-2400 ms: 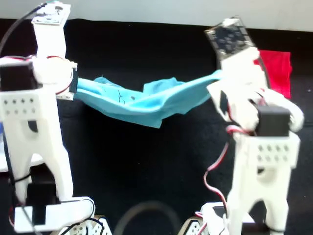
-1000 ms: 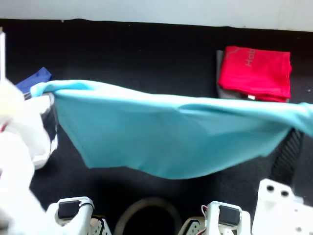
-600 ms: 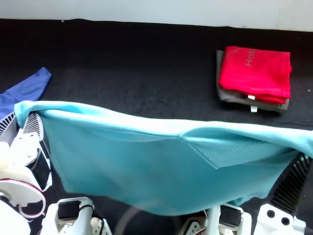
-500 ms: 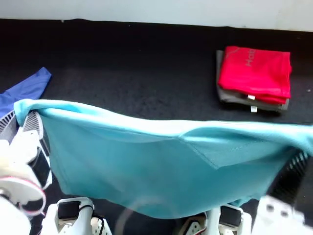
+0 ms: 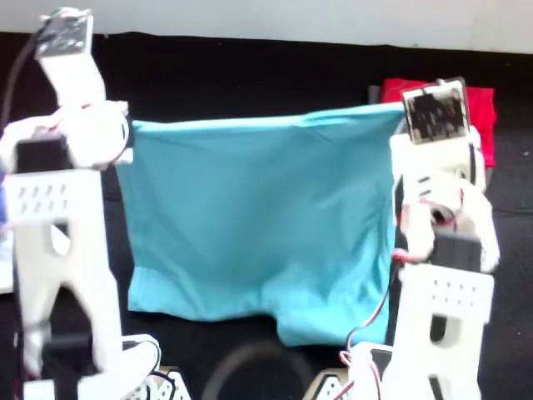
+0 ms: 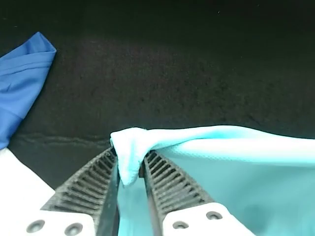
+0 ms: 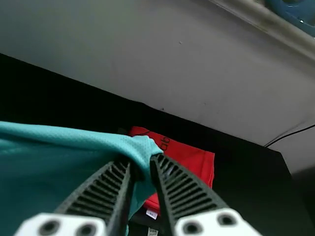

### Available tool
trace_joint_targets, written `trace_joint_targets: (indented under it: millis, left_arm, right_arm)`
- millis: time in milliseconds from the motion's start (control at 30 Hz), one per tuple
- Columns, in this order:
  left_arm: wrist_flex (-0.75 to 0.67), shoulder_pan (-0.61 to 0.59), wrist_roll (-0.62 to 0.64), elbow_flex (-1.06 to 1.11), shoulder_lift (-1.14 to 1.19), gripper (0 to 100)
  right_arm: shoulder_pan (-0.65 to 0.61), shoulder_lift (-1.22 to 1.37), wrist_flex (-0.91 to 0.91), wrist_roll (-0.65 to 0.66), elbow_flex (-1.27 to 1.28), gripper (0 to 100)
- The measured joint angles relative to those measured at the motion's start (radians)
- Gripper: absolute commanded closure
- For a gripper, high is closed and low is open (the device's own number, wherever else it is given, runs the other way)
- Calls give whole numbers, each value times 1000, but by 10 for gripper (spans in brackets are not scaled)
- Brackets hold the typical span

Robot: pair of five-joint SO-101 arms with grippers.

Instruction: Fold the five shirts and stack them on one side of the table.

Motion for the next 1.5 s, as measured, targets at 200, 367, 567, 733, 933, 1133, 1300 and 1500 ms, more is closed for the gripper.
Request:
trace_joint_targets:
  millis: [200,367,567,733,933,1133,1300,1500]
  left_arm:
    - [51,2,0,-371,336,991]
    - [170,2,-23,-761,594,991]
    - [282,2,-57,-1131,829,991]
    - [310,2,-57,-1244,976,991]
    - [310,2,-57,-1310,1068,991]
    - [310,0,-61,-1313,1154,991]
    - [397,-2,-63,-1313,1194,991]
    - [477,-8,-77,-1313,1229,991]
  right_arm:
    - [-12,351,12,0,-252,992]
    - [-40,575,144,0,-516,992]
    - [-44,761,178,0,-766,992]
    - [-49,887,178,0,-848,992]
    - [-83,988,178,0,-850,992]
    - [-132,1033,282,0,-853,992]
    - [-147,1033,480,0,-864,992]
    - [-146,1033,723,0,-885,992]
